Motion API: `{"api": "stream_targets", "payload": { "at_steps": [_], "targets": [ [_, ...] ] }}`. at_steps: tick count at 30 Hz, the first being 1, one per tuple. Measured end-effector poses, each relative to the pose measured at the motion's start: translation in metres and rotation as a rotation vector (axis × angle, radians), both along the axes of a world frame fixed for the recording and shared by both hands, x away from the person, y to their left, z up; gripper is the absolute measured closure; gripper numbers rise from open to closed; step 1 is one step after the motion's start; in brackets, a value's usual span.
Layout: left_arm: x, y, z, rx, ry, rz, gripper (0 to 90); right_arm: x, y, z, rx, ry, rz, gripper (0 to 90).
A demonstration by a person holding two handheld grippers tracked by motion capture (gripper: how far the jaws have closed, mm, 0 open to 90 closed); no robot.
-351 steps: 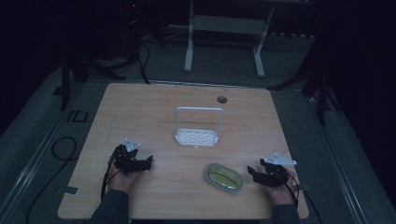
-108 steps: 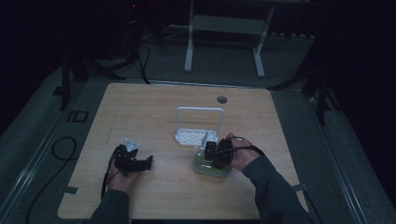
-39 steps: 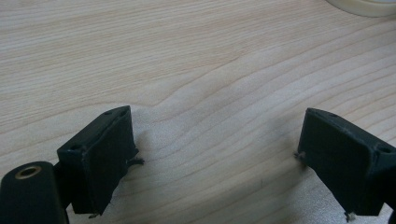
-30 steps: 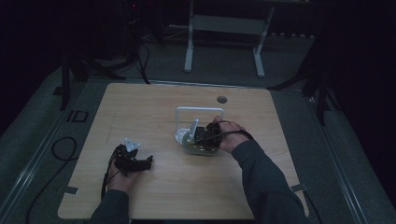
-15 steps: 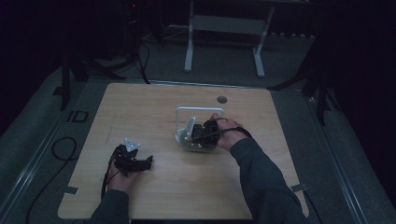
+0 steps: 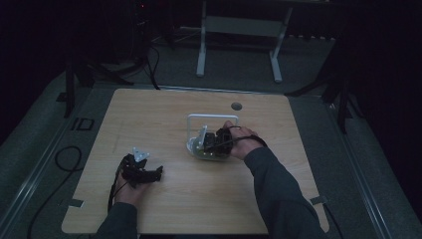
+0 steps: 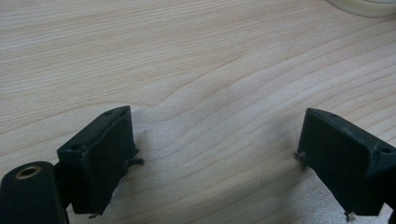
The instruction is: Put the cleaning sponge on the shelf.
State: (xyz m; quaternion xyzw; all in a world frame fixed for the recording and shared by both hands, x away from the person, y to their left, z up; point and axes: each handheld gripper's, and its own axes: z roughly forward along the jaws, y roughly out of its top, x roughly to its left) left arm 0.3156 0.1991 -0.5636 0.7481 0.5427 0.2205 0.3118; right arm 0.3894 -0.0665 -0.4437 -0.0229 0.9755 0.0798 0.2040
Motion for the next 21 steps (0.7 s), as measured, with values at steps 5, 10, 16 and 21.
{"api": "stream_targets", "payload": {
  "at_steps": [5, 10, 16, 21],
  "targets": [
    [0.0, 0.0, 0.0, 0.001, 0.0, 0.0, 10.9, 0.004, 0.002, -0.004, -0.005, 0.004, -0.002, 71.5],
    [0.0, 0.0, 0.0, 0.001, 0.0, -0.001, 10.9, 0.008, 0.005, -0.006, -0.017, 0.006, 0.0, 71.5],
    [0.0, 0.0, 0.0, 0.0, 0.0, -0.001, 10.9, 0.01, 0.006, -0.01, -0.031, -0.007, 0.005, 71.6],
    [0.0, 0.0, 0.0, 0.001, 0.001, -0.001, 10.9, 0.013, 0.008, -0.013, -0.029, -0.018, 0.005, 71.5]
  ]
}}
